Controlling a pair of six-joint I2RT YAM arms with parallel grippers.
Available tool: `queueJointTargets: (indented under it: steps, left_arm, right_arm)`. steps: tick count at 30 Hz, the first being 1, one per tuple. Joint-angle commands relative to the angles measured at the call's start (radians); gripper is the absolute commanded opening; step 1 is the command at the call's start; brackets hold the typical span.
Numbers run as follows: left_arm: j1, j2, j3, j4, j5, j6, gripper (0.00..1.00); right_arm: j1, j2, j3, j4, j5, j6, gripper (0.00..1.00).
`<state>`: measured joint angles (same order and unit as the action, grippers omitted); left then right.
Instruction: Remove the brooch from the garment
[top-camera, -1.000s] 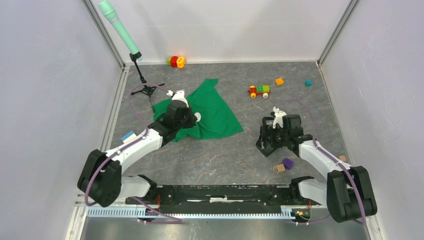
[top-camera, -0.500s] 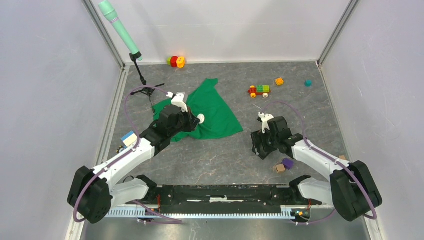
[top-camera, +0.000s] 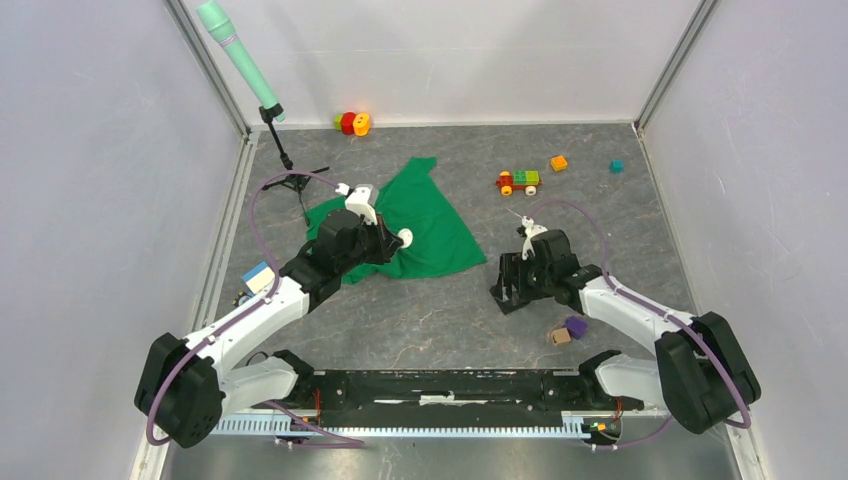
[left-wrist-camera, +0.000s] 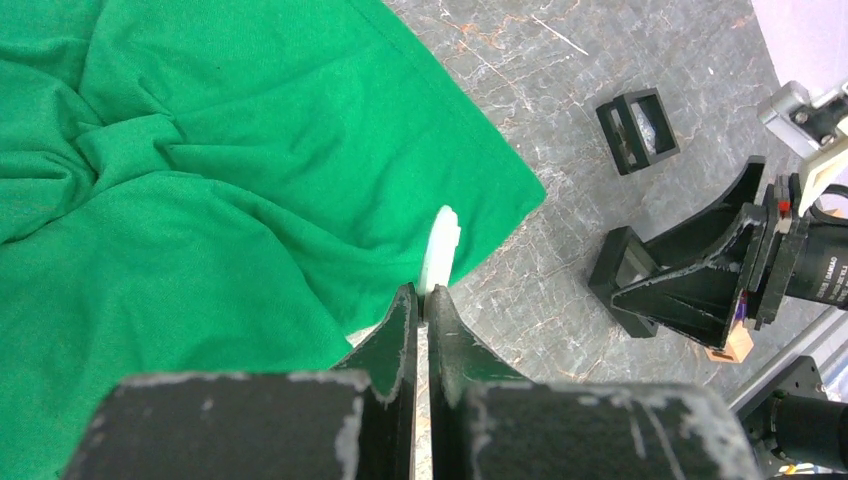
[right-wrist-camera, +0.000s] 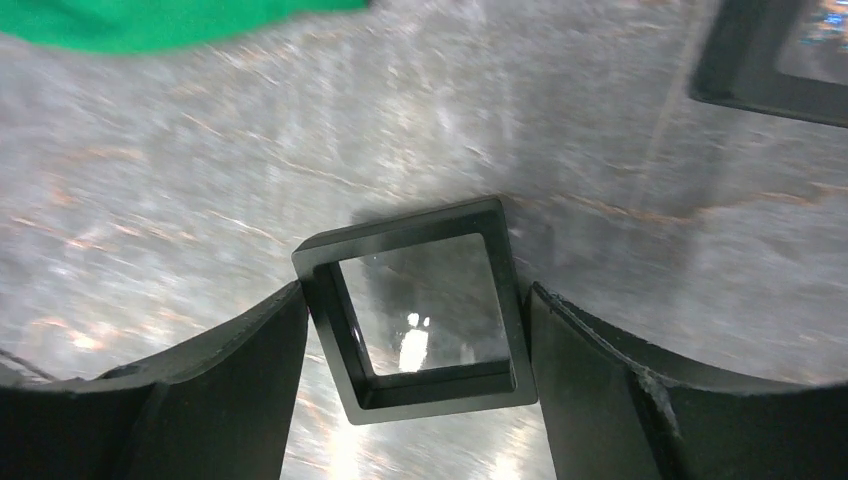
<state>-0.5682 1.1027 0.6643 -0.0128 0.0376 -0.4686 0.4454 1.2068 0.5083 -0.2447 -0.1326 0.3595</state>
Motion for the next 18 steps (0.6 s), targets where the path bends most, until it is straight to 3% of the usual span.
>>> queueJointTargets:
  steps: [1,4,9,13,18]
  left_arm:
    - [-0.003,-0.006,-0.008,0.041,0.044,0.052,0.02]
    - [-0.003,-0.003,-0.021,0.061,0.095,0.063,0.02]
    - [-0.001,0.04,-0.034,0.064,0.111,0.035,0.02]
    - [0.03,0.168,-0.017,0.077,0.104,-0.013,0.02]
    - [0.139,0.363,0.024,0.185,0.322,-0.109,0.02]
  right_arm:
    - [0.019,-0.003,-0.048,0.233,-0.146,0.31,0.78]
    - [0.038,-0.025,-0.098,0.397,-0.18,0.423,0.74]
    - [0.042,0.001,-0.055,0.427,-0.222,0.449,0.74]
    - [0.042,0.036,-0.052,0.468,-0.225,0.498,0.74]
    - [0.045,0.058,-0.052,0.503,-0.211,0.523,0.73]
